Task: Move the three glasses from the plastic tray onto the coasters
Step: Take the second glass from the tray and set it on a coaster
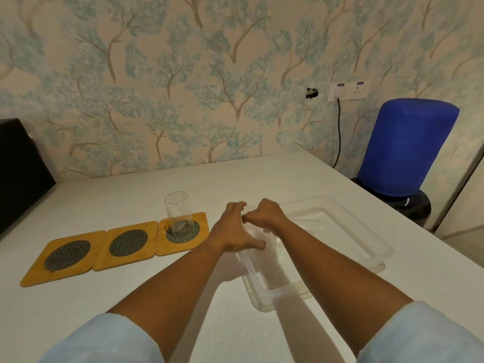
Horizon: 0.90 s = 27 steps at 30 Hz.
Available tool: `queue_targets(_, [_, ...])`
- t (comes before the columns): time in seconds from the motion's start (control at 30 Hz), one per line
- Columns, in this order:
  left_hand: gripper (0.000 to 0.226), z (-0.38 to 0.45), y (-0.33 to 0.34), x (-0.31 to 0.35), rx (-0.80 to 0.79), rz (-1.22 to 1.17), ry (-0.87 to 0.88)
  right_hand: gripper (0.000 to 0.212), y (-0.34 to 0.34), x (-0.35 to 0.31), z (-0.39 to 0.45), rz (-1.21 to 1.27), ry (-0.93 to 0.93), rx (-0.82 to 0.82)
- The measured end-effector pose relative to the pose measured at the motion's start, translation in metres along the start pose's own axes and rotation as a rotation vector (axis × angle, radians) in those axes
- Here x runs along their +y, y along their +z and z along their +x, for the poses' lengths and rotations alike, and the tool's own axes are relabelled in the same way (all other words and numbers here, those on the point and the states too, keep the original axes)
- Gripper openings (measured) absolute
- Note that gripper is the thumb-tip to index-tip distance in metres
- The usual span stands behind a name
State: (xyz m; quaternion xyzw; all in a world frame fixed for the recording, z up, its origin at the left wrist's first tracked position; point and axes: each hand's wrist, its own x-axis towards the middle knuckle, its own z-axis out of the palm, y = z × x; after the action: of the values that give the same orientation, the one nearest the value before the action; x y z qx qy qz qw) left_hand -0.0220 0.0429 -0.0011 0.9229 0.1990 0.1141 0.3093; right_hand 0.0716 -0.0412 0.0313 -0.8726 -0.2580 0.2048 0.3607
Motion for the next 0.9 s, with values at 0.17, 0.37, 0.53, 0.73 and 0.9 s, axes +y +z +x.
queue_targets(0.17, [0.124,-0.005,-0.02,0.009,0.129,-0.024,0.119,0.039,-0.019,-0.018,-0.003,0.095,0.022,-0.017])
queue_targets(0.37, [0.13,-0.018,-0.047,0.009,0.222,0.022,0.2,0.045,-0.025,-0.041,-0.017,0.137,-0.039,0.018])
queue_targets(0.53, [0.13,-0.032,-0.077,0.0,0.271,-0.044,0.234,0.05,-0.013,-0.062,-0.031,0.181,-0.171,0.108])
queue_targets(0.73, [0.102,-0.054,-0.118,-0.018,0.336,-0.204,0.201,0.064,0.012,-0.099,-0.039,0.352,-0.236,0.071])
queue_targets(0.9, [0.074,-0.067,-0.147,-0.04,0.438,-0.314,0.131,0.08,0.043,-0.124,-0.045,0.42,-0.286,-0.009])
